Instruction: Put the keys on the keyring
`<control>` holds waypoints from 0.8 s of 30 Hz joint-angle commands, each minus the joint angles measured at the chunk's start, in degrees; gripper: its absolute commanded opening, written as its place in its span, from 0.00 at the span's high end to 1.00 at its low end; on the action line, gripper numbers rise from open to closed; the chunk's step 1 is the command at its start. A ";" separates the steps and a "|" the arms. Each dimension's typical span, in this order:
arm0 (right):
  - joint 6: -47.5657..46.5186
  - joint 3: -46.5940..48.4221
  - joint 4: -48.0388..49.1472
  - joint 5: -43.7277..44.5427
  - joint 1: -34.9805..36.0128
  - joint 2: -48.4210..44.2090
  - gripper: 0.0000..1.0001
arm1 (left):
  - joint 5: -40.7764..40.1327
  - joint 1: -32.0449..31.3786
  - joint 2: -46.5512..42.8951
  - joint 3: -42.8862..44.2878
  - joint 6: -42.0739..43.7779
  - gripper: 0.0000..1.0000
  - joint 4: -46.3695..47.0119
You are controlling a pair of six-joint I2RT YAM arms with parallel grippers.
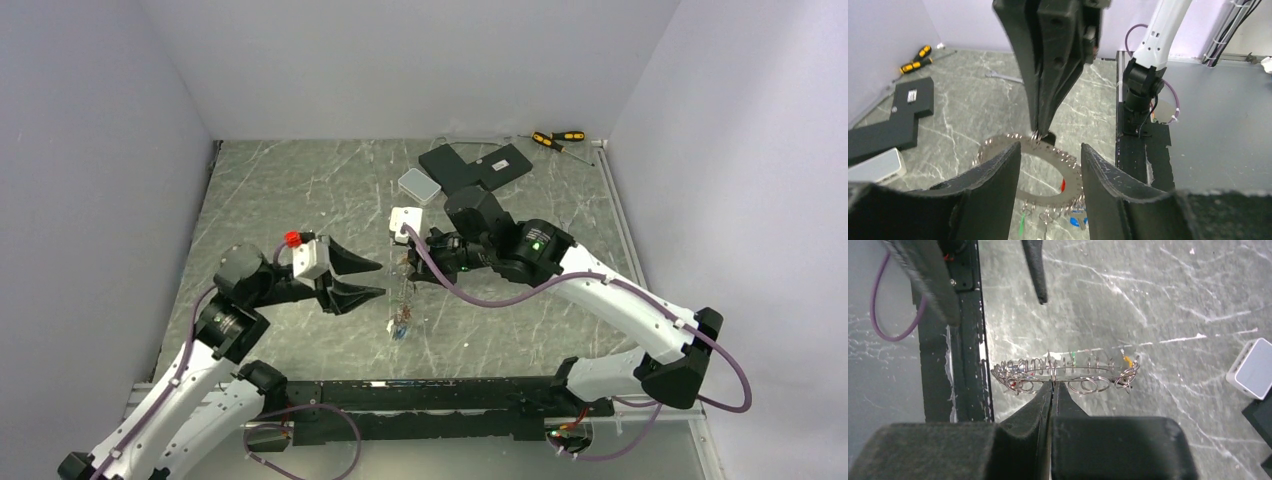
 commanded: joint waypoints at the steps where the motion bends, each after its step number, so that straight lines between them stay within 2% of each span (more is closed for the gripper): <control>1: -2.20 6.31 -4.08 2.60 0.02 -0.39 1.00 | -2.09 0.14 3.61 3.37 1.78 0.49 -3.75; 5: -2.37 7.47 -4.97 2.40 0.28 1.12 1.00 | -1.02 0.14 5.70 3.29 1.05 0.54 -2.83; 6: -2.43 7.56 -4.91 2.34 0.37 1.47 0.91 | -0.50 0.14 5.98 3.05 0.87 0.55 -2.53; 7: -2.50 7.65 -4.84 2.14 0.42 1.88 1.00 | -0.37 0.14 6.20 2.91 0.68 0.56 -2.49; 24: -3.45 8.25 -2.83 -2.54 1.66 3.48 1.00 | 3.39 0.05 9.49 2.53 -0.01 0.67 0.10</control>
